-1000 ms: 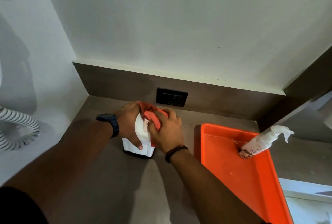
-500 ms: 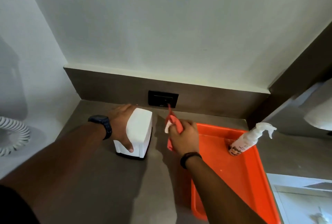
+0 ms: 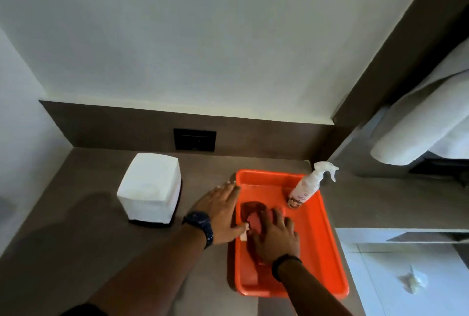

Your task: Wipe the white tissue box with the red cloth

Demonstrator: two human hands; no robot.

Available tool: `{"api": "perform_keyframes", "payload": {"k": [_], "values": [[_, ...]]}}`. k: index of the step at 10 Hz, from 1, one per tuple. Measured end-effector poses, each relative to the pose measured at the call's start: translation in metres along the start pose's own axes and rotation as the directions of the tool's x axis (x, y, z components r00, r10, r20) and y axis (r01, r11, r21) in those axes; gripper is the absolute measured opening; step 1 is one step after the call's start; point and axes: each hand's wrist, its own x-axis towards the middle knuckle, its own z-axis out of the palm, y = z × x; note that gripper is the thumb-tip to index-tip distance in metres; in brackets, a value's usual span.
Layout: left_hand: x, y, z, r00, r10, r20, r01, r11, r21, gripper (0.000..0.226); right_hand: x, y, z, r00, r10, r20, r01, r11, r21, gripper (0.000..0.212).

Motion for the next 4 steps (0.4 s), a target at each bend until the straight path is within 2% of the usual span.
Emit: {"api": "perform_keyframes", "payload": {"k": [1,2,3,4], "values": [[-0.007,0.009,0.024,0.998,-0.018,0.056,0.017,1.000,0.023,0.097,-0.006,0.003,0.010,0.998,-0.017,0.052,0.019,0.999,-0.041,0.072],[-0.013,0.015,0.032,0.996,-0.063,0.055,0.063,0.998,-0.005,0.095,-0.009,0.006,0.011,0.999,-0.022,0.045,0.023,1.000,-0.007,0.073],[-0.014,0.016,0.027,0.997,-0.082,0.008,0.082,0.996,-0.034,0.095,-0.013,0.006,0.002,0.998,-0.027,-0.053,0.029,0.998,0.048,0.074],[-0.015,0.014,0.005,0.993,-0.111,-0.047,0.106,0.991,-0.083,0.099,-0.014,0.003,-0.021,0.959,0.017,-0.283,0.071,0.952,0.298,0.072]]}}
